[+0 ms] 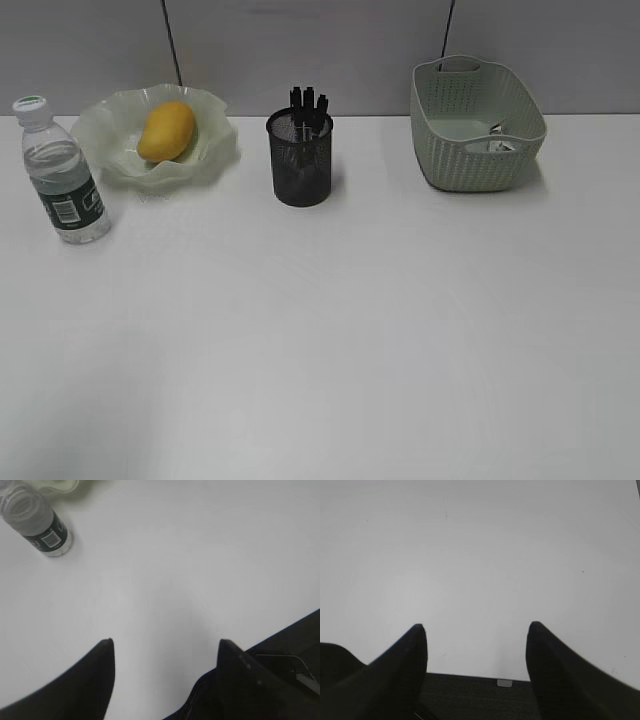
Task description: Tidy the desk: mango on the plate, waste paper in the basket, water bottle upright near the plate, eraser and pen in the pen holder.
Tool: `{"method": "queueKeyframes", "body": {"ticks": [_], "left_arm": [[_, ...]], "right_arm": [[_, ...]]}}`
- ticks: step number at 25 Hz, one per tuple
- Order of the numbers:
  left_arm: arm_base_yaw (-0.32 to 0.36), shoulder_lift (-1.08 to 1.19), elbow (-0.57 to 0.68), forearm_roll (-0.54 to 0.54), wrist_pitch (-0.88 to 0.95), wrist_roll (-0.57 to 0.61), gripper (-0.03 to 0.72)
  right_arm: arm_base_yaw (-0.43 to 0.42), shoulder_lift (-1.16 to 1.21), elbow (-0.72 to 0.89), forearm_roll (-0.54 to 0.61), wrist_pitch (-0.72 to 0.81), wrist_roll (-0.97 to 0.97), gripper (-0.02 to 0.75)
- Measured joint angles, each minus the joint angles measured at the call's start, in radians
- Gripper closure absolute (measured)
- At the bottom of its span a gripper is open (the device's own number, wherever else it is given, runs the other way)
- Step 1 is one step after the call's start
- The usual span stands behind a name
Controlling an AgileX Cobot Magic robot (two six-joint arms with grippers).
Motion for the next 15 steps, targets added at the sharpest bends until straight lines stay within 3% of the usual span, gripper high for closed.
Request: {"method": "queueKeyframes", "body": {"ticks": [9,15], "left_arm": [[0.0,-0.397,0.231,0.0,-0.005,-0.012,0.202],[0.0,-0.541,0.334,0.0,-0.005,-0.024,0.202]], "right_arm": [[0.0,0.0,0.0,0.0,0.0,0.0,0.242],[0.0,0.0,0.0,0.0,0.0,0.0,0.242]]}}
